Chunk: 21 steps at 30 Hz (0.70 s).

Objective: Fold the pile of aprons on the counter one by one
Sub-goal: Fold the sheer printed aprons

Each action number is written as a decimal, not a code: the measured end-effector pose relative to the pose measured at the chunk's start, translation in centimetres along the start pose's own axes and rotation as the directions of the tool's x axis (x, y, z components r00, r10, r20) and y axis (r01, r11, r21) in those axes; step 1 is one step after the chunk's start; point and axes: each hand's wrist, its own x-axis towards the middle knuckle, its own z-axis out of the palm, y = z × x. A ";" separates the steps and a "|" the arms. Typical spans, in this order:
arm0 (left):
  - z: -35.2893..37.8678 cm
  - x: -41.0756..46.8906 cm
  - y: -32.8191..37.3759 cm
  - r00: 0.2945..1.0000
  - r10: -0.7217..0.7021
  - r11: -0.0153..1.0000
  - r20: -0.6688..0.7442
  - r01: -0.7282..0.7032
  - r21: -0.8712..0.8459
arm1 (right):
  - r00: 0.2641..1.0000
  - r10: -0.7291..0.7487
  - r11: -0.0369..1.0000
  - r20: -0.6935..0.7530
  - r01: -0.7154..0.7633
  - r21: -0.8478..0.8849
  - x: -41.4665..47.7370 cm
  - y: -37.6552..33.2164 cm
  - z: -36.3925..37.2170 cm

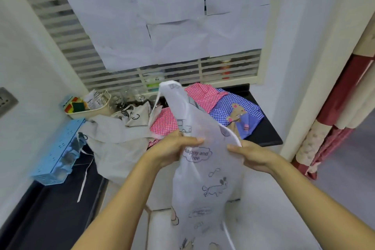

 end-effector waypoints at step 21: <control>-9.9 -4.3 -4.7 0.990 0.101 0.866 0.097 -0.040 -0.498 | 0.914 -0.227 0.932 -0.336 0.104 -0.346 -1.3 -0.8 0.7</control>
